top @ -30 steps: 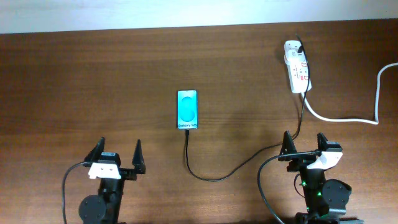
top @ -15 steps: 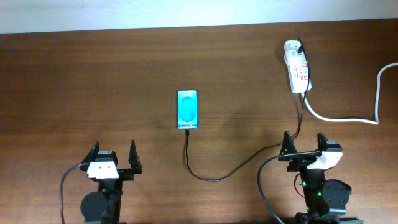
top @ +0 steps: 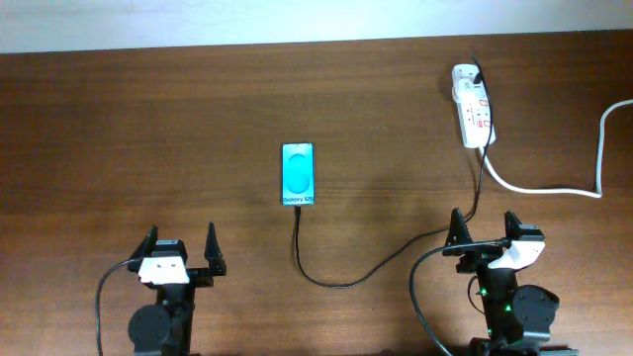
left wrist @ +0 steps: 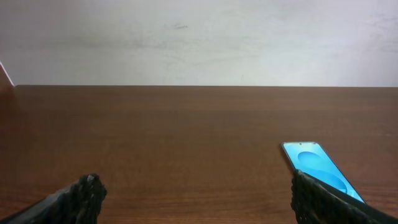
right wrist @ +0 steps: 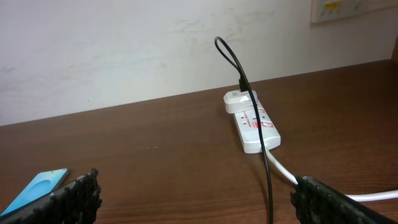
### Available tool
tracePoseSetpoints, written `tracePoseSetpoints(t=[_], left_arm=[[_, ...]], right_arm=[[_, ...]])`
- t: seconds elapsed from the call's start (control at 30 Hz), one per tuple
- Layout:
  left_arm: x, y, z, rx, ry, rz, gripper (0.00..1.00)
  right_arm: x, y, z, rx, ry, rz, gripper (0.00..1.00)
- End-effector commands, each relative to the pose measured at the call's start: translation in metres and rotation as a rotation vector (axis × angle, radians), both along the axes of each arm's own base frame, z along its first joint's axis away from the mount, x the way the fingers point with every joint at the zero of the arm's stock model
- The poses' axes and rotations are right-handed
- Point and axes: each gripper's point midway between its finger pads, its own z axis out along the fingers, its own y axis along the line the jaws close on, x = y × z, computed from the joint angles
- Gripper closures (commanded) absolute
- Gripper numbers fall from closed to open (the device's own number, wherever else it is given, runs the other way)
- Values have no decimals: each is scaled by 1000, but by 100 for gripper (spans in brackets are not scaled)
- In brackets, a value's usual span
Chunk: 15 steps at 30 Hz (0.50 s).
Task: Plug charger to phone and switch on socket
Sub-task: 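Move the right gripper forward to the white power strip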
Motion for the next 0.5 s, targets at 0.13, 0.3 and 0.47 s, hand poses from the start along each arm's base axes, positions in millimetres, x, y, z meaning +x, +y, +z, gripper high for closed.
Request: tracePoseSetpoints(t=[0.13, 0.3, 0.47], left_arm=[[0, 1, -1, 16, 2, 9, 1], [0, 1, -1, 16, 2, 9, 1], [0, 1, -1, 16, 2, 9, 1]], right_arm=[[0, -3, -2, 7, 2, -15, 2], [0, -3, -2, 7, 2, -15, 2], [0, -1, 0, 11, -7, -2, 2]])
